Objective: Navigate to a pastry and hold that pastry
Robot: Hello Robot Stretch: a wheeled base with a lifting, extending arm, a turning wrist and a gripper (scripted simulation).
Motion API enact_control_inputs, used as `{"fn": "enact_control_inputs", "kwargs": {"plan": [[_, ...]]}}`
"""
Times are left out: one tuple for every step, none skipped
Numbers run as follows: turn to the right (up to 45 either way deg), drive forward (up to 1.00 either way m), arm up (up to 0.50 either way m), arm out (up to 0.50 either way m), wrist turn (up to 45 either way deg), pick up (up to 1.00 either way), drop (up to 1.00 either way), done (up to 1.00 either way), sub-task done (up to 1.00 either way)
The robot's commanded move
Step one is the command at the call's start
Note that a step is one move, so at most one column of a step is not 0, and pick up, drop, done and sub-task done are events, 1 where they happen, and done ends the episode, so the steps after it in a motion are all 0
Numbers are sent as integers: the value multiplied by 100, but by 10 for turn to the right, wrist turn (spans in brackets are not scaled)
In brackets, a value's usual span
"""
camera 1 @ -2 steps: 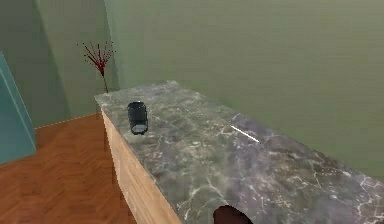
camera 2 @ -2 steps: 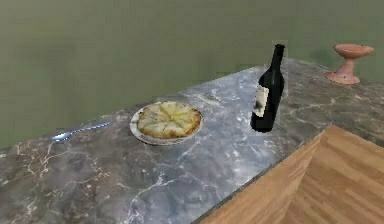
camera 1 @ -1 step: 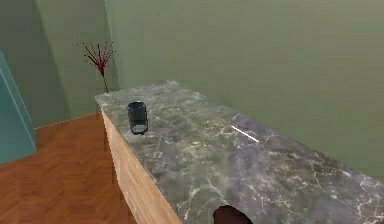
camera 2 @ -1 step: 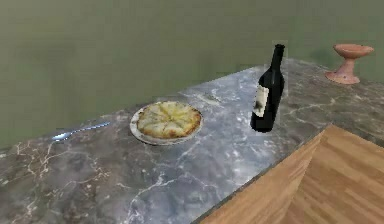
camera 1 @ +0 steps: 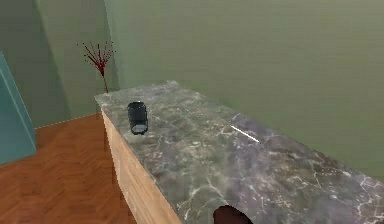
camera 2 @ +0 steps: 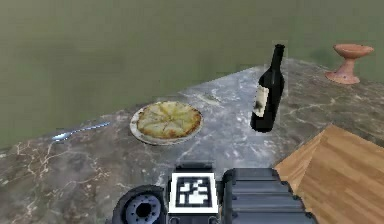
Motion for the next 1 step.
{"fn": "enact_control_inputs", "kwargs": {"plan": [[0, 0, 0, 24, 0, 0, 0, 0, 0]]}}
